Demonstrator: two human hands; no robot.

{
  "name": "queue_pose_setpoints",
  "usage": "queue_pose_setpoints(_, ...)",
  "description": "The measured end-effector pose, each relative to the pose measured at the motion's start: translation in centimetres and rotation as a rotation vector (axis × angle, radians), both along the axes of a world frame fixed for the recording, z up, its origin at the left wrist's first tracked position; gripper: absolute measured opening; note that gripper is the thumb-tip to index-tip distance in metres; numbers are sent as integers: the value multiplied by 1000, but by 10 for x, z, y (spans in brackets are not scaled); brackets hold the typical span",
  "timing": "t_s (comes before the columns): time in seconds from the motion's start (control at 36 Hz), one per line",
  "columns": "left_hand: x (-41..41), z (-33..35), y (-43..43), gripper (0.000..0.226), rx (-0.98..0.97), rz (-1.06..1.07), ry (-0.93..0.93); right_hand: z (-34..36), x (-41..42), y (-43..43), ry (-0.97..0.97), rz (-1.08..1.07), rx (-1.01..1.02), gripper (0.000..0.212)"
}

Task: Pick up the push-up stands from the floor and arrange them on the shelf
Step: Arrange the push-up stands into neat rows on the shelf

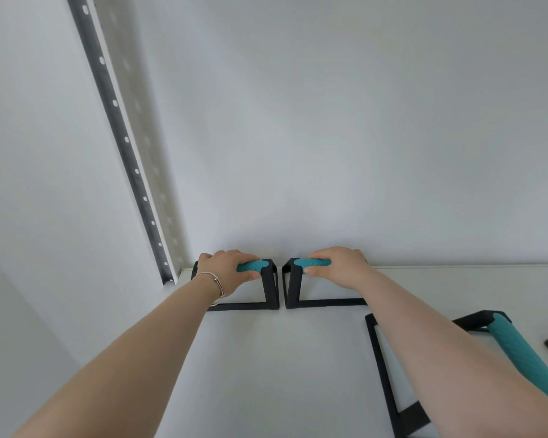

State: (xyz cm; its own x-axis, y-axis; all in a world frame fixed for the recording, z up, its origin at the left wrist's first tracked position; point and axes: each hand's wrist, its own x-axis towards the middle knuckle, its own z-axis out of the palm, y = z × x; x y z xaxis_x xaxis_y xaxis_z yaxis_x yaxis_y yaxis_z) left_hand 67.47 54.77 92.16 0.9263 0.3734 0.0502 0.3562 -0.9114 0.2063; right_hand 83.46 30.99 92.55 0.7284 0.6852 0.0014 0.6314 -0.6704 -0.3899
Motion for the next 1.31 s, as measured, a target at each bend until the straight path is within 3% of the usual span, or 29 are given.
queue_pose_setpoints(0.5, -5, -1, -4, 42, 54, -1, -7, -2, -7, -2, -86, -19, -26, 45)
queue_pose_setpoints(0.69, -9, -1, -25, 51, 99, 88, -8, -2, -27, -7, -158, -215, -41, 72)
queue_pose_setpoints(0.81, -12, 6, -41, 58, 74, 154, -113, 1, -46, -27, -179, -337, 96, 67)
queue_pose_setpoints(1.0, -11, 23, -110, 65, -20, 177, -234, 23, -73, -81, -327, -519, 83, 65)
queue_pose_setpoints(1.31, -27, 15, -266, 75, -47, 54, -207, 26, -98, -196, -371, -669, -9, 63)
